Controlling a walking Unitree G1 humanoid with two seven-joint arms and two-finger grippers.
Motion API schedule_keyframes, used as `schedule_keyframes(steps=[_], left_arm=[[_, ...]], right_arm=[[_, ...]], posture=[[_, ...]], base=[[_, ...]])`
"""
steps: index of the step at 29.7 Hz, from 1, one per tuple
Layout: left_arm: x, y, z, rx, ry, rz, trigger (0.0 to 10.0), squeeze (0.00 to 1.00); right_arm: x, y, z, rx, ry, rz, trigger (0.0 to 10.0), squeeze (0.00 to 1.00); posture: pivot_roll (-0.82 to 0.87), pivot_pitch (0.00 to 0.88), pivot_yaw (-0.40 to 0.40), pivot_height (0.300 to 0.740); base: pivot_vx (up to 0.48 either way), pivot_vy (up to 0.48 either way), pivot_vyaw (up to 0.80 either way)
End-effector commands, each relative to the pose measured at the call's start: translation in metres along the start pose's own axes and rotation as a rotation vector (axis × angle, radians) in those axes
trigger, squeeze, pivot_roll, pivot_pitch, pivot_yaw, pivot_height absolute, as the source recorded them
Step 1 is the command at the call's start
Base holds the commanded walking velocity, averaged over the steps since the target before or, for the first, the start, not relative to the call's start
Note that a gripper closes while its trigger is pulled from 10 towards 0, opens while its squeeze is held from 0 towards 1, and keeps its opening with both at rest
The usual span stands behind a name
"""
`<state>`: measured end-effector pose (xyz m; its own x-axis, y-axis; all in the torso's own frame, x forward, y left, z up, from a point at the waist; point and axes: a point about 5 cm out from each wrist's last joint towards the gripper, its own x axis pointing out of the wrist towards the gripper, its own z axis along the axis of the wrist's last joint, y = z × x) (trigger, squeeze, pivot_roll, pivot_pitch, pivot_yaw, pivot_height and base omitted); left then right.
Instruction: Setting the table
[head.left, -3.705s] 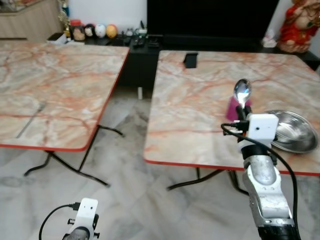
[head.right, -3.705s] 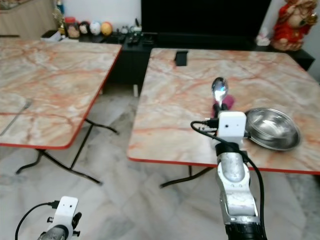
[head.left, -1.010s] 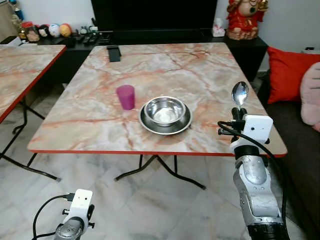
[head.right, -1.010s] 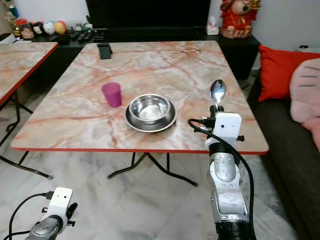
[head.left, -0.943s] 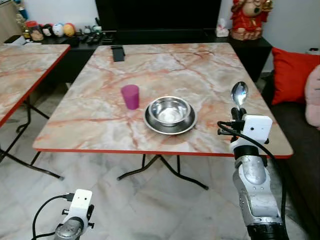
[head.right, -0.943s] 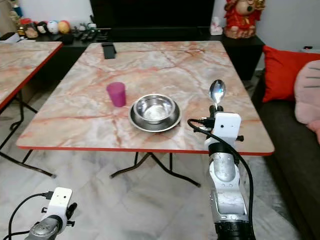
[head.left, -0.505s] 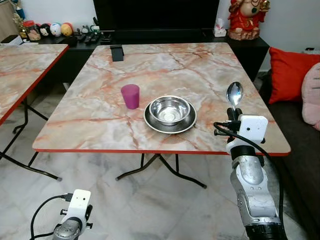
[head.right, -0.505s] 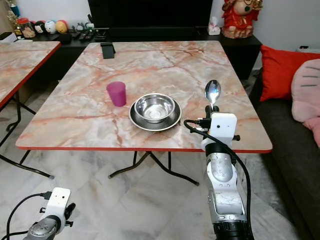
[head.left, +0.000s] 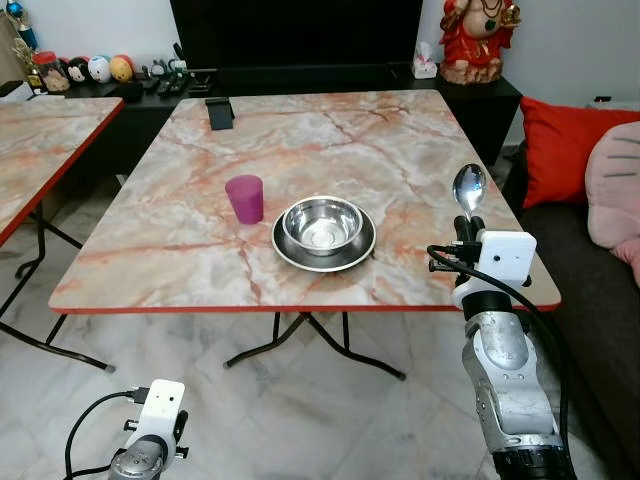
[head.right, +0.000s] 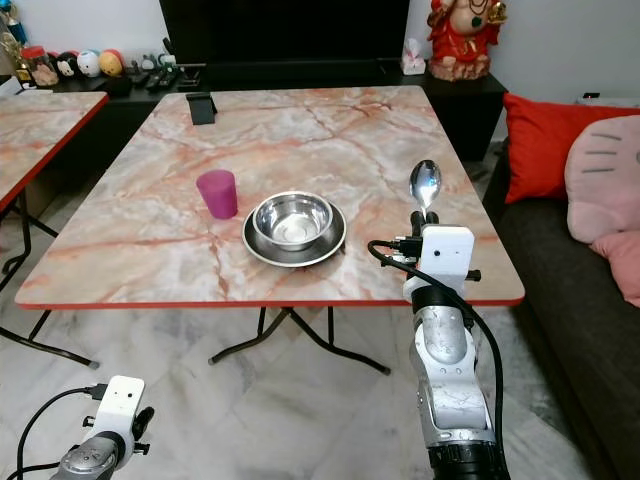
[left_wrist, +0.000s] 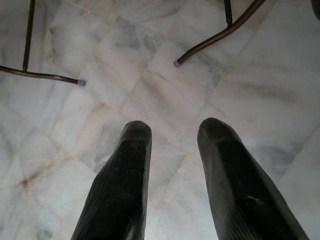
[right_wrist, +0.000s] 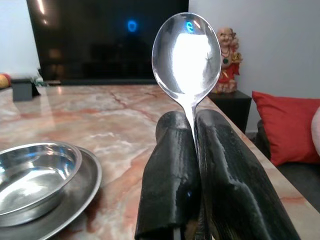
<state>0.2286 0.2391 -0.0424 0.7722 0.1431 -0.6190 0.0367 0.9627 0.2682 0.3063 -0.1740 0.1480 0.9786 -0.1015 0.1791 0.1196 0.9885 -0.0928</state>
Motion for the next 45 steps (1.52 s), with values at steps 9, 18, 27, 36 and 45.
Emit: schedule_keyframes(steps=[9, 18, 27, 36, 45], left_arm=[[-0.002, 0.0014, -0.0082, 0.004, 0.037, 0.006, 10.0, 0.0], [-0.0021, 0.0023, -0.0077, 0.003, 0.033, 0.004, 10.0, 0.0], [-0.0019, 0.003, -0.007, 0.001, 0.03, -0.004, 10.0, 0.0], [-0.0017, 0.0031, -0.0058, -0.002, 0.022, -0.005, 10.0, 0.0], [-0.0012, 0.0025, -0.0025, -0.026, -0.001, -0.019, 10.0, 0.0]], right_arm=[[0.0018, 0.0045, 0.0039, 0.032, -0.011, 0.01, 10.0, 0.0], [0.0011, 0.0053, 0.0034, 0.04, -0.005, 0.005, 10.0, 0.0], [0.0023, 0.0021, 0.0011, 0.061, 0.015, -0.028, 10.0, 0.0], [0.0025, 0.0041, 0.0026, 0.05, 0.003, -0.021, 10.0, 0.0], [0.0026, 0.003, 0.0027, 0.054, 0.001, -0.042, 10.0, 0.0]], posture=[[0.01, 0.0, 0.028, 0.74], [0.01, 0.0, 0.028, 0.74], [0.02, 0.0, 0.03, 0.74], [0.02, 0.0, 0.033, 0.74], [0.02, 0.0, 0.033, 0.74]], base=[[0.217, 0.0, 0.18], [0.093, 0.0, 0.0], [0.329, 0.0, 0.0], [0.256, 0.0, -0.18], [0.0, 0.0, 0.0]])
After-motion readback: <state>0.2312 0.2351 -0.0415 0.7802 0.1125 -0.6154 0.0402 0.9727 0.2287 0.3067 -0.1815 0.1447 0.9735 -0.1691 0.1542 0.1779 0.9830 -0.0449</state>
